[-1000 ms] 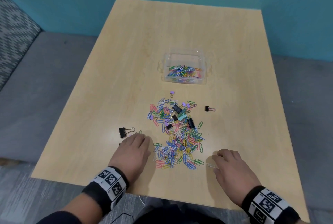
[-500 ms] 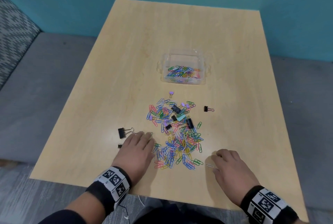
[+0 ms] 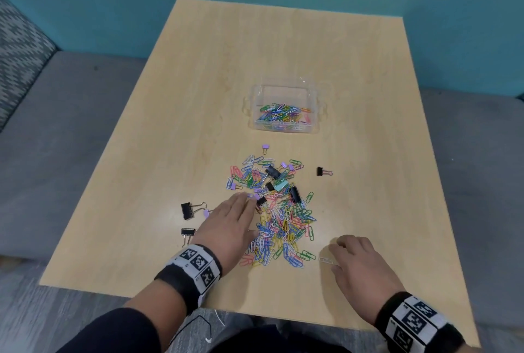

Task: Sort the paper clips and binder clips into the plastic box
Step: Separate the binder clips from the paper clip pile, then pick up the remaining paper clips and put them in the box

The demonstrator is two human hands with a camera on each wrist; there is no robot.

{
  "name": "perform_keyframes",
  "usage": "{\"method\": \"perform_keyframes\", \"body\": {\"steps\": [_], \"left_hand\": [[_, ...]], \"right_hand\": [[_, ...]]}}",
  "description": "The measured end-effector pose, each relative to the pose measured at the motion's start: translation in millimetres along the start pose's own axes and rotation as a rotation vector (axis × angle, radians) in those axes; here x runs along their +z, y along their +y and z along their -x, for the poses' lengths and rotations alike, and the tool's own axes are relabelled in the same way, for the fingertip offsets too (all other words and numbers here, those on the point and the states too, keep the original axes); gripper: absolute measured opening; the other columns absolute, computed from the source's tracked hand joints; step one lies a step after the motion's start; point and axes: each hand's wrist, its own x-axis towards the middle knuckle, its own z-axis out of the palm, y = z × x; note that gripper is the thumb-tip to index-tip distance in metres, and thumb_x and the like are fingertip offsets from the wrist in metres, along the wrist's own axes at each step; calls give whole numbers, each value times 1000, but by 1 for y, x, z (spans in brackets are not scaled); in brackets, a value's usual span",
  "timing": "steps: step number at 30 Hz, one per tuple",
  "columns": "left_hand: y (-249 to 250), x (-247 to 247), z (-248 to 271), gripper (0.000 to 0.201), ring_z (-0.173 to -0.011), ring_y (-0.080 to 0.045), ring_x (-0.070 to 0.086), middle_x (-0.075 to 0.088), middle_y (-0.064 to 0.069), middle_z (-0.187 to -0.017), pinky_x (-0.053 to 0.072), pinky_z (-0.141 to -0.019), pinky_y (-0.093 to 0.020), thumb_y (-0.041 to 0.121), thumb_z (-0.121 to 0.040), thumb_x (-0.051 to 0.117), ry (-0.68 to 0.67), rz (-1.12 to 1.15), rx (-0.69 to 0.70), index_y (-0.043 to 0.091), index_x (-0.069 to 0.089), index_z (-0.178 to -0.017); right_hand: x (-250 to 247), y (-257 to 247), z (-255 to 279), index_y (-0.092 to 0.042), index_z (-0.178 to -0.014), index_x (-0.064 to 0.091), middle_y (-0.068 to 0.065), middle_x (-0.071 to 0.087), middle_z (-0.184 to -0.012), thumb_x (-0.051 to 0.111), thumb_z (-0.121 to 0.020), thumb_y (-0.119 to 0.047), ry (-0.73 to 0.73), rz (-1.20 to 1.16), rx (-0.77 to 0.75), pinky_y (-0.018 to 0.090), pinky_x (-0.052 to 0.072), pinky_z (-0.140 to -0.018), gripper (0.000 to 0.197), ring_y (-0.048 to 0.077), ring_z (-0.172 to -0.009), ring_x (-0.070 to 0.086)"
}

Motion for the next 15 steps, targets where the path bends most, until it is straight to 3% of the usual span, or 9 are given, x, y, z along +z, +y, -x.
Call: {"method": "perform_keyframes", "body": {"steps": [7,12,15], "left_hand": [[12,-5,-3,65,-111,-29,53,50,-9,-138,51,-84,-43,47,-89,26,90,-41,-50,7,44,-137],[15,-4,12,60,-110,-33,56,56,-16,-130,53,-84,-44,47,-85,33,41,-67,-56,7,57,-123],[28,4,23,57,-113,-34,54,55,-17,-130,52,-86,-45,42,-84,36,11,-36,-52,7,57,-122]], "right_hand": [[-2,-1,1,-19,-97,64,1,60,-103,76,-66,-21,-23,-7,9,36,55,-64,34,26,-88,56],[-5,-12,-4,-17,-113,57,4,55,-117,67,-70,-23,-44,-30,-35,36,55,-73,44,27,-99,55],[-1,-37,-14,-16,-112,55,6,55,-111,63,-70,-21,-68,-12,-25,40,53,-66,44,28,-87,53]]}}
